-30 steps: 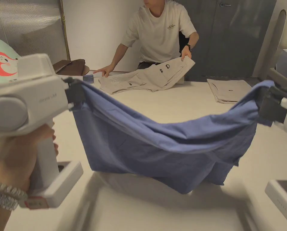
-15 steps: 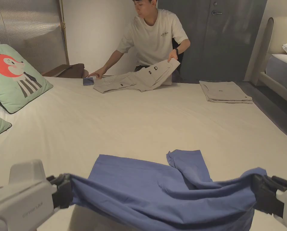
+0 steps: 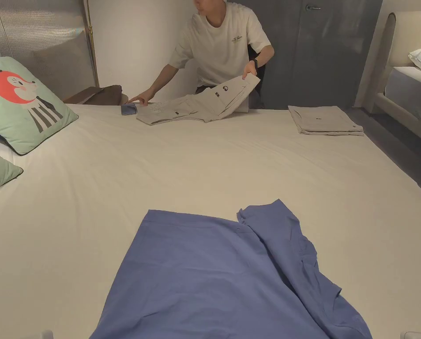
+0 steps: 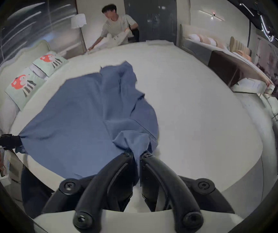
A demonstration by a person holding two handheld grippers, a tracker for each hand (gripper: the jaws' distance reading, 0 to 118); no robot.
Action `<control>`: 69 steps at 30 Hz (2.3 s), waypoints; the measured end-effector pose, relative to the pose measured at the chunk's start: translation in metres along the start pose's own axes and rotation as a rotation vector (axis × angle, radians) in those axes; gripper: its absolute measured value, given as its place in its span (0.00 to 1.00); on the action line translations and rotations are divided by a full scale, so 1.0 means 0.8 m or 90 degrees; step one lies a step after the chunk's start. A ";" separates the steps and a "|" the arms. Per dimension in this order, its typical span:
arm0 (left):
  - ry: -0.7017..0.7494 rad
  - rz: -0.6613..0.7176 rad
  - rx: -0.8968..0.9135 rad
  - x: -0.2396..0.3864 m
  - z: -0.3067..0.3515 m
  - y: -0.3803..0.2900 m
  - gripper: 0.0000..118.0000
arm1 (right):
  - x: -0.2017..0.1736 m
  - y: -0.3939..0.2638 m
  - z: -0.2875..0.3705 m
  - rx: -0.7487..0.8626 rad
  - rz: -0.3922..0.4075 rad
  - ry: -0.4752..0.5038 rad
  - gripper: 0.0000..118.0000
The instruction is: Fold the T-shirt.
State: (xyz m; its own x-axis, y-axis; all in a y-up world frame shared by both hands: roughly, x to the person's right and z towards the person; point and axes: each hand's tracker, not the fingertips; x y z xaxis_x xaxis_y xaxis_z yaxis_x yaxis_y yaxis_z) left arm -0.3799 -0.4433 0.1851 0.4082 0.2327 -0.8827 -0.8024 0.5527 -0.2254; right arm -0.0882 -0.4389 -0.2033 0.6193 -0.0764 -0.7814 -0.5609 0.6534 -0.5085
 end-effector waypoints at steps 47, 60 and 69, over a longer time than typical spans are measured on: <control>-0.124 -0.155 0.275 0.138 -0.032 0.287 0.09 | -0.060 0.209 0.043 0.451 0.021 0.006 0.00; -0.018 -0.145 0.008 0.136 -0.321 0.373 0.90 | -0.042 0.248 -0.086 0.350 0.022 -0.016 0.00; 0.024 -0.186 0.013 0.162 -0.335 0.337 0.57 | -0.031 0.250 -0.147 0.290 0.019 -0.022 0.00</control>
State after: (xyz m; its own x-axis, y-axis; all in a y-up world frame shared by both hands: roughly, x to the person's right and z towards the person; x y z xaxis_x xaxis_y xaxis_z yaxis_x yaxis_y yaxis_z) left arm -0.6601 -0.4785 -0.1004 0.6036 0.0316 -0.7966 -0.6441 0.6082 -0.4639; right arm -0.2806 -0.3947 -0.3280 0.6290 -0.0328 -0.7767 -0.2849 0.9199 -0.2696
